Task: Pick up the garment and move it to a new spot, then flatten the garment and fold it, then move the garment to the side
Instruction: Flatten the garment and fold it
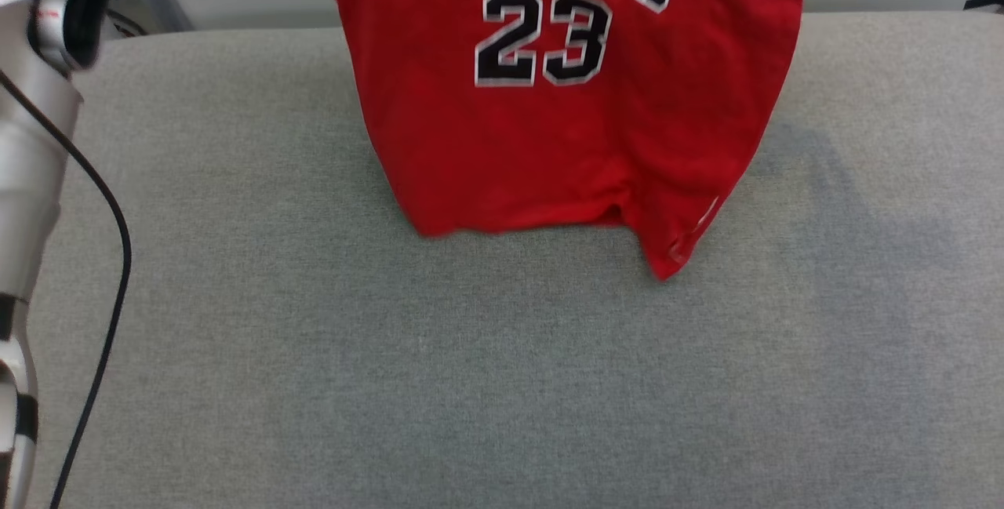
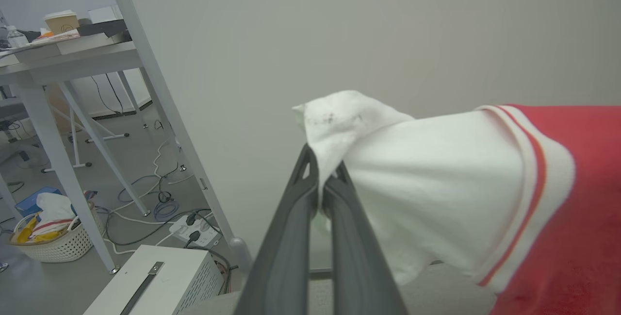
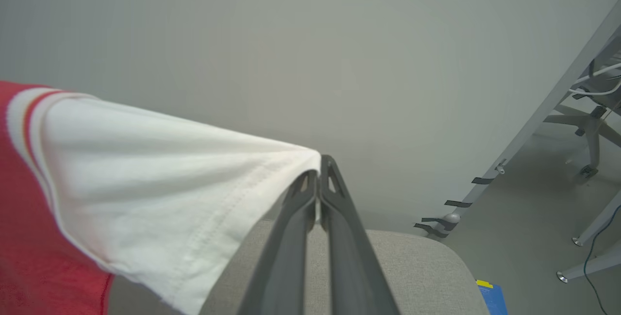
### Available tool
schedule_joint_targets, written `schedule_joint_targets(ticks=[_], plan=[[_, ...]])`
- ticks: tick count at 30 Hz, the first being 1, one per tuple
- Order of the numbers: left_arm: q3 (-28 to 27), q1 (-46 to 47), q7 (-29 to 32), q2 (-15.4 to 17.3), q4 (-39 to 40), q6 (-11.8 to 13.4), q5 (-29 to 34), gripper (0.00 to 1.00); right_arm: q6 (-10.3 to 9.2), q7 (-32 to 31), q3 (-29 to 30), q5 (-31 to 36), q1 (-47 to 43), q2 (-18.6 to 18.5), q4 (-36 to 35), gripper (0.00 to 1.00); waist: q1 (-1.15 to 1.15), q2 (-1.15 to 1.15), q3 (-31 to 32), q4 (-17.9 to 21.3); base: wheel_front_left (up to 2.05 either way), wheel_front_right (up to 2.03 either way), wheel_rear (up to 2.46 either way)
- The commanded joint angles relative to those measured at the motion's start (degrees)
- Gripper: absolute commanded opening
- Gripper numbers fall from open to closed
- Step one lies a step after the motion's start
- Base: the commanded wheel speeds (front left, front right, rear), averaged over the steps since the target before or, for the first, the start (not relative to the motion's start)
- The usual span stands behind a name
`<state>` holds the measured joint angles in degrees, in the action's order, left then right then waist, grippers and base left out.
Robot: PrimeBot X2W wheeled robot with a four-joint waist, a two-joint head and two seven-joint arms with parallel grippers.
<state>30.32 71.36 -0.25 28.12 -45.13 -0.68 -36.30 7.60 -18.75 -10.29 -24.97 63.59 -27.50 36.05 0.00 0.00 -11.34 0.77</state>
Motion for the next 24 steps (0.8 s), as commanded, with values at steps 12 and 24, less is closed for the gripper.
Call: schedule_joint_targets(ticks=[12,24], plan=[[-4.30,20.13,-11.97,-0.13,-5.98,1.68,2.05,0.00,-0.11,12.09,3.21,6.01,25.32,2.03,8.53,0.00,0.00,0.00,-14.18,1.21,0.00,0.00,0.00],[-5.96,23.87,-14.59,-3.48,-10.70,-0.38,1.50,0.00,-0.11,18.44,-2.34,4.89,34.75,6.43,16.58,0.00,0.00,0.00,-22.92,1.70,0.00,0.00,0.00]])
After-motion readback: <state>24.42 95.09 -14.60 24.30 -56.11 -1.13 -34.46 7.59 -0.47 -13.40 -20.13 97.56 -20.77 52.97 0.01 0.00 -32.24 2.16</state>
